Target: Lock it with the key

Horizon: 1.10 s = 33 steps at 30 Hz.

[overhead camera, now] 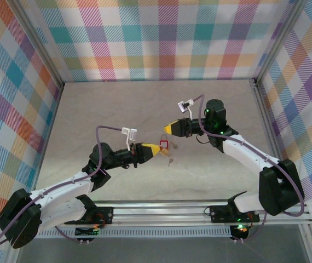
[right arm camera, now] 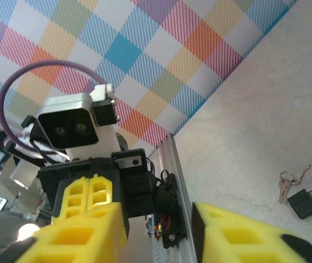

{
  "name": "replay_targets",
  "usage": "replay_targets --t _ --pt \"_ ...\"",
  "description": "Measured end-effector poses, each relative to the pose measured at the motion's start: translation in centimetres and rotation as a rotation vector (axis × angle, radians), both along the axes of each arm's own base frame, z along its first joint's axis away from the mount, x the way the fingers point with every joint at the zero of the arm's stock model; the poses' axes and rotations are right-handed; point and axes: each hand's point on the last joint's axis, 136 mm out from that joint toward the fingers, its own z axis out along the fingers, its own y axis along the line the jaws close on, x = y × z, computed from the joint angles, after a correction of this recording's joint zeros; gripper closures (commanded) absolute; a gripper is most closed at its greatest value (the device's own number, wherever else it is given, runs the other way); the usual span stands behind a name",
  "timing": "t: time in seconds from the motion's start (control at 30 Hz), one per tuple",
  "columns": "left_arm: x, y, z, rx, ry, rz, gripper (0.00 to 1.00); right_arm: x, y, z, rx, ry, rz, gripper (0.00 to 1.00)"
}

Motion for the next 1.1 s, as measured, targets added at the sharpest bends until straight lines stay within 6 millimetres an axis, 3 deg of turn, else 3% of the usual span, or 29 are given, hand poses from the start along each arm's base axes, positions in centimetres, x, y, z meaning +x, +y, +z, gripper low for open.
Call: replay_targets --t 0.4,0.73,1.1 --pt "0.9 0.6 -1.8 0.072 0.028 0.06 1.0 2.0 -1.1 -0.9 -0.069 -0.032 -0.204 0.01" --pt "2.9 0.7 -3.7 0.13 0.073 0.136 1.0 2.2 -4.9 -1.8 -0.135 -0.092 -0.49 0.01" --pt "5.3 0.5 -2.8 0.124 0.09 0.221 1.0 0.7 -10.6 -5.2 -0.145 -0.142 -0.788 0.01"
